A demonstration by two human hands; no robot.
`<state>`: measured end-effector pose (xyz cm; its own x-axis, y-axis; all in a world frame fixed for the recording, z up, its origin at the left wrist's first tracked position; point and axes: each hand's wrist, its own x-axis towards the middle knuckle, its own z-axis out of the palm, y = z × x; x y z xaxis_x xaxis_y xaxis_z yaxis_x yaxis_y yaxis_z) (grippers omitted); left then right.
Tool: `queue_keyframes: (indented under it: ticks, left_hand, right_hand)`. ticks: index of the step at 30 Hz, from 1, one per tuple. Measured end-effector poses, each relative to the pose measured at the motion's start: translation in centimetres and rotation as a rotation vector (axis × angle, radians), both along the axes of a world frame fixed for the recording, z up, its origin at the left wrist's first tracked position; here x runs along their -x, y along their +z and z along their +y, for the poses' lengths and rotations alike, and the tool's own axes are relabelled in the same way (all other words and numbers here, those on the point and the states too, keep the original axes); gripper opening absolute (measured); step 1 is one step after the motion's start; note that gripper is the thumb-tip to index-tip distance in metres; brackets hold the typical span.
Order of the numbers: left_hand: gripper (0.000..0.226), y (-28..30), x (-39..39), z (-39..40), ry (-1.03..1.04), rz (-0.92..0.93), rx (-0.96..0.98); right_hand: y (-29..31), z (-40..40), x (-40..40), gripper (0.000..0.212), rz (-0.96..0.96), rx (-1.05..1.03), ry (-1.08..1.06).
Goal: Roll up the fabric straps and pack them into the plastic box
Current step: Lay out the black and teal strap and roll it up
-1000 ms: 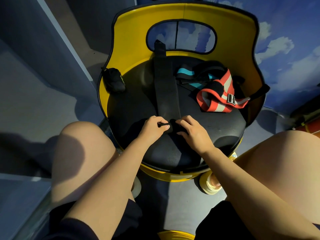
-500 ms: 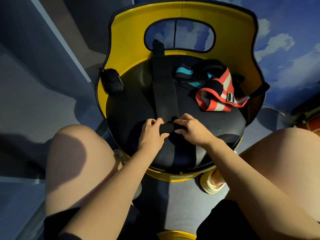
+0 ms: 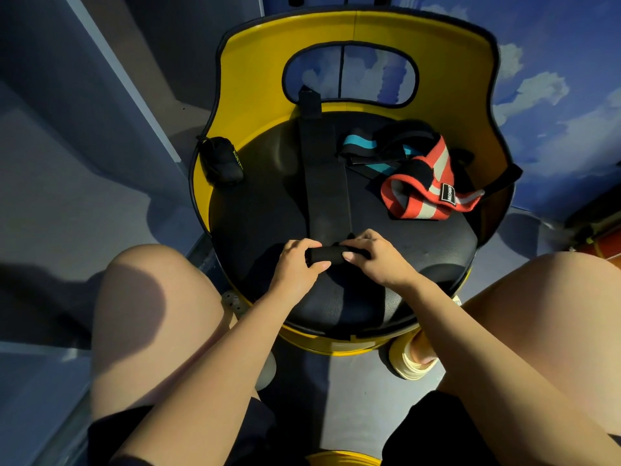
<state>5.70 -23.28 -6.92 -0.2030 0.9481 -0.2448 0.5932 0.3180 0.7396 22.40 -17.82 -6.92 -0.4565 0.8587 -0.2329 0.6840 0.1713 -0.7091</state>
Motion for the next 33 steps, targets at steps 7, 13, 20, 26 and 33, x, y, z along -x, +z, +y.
queue_keyframes:
  ticks: [7,13,20,26,33]
  left_hand:
    - [0.037,-0.2,-0.2,0.3,-0.017,0.029,0.007]
    - [0.036,0.0,-0.3,0.1,-0.061,0.173,-0.155]
    - [0.030,0.3,-0.2,1.2,-0.217,0.359,-0.189]
    - [0.027,1.4,0.5,2.4,-0.259,0.276,-0.097]
    - [0.025,2.1,1.7,2.5,-0.218,0.053,0.091]
  right_hand:
    - [0.1,-0.3,0.2,0.020,0.121,-0.010,-0.198]
    - [0.5,0.5,0.5,0.021,0.125,0.099,-0.259]
    - [0.2,1.1,0.7,0.027,0.126,0.155,-0.291]
    - [-1.0,0.7,0.8,0.022,-0.069,-0.476,-0.095]
    - [-0.4,0.2,-0.8,0.047,-0.122,-0.376,0.191]
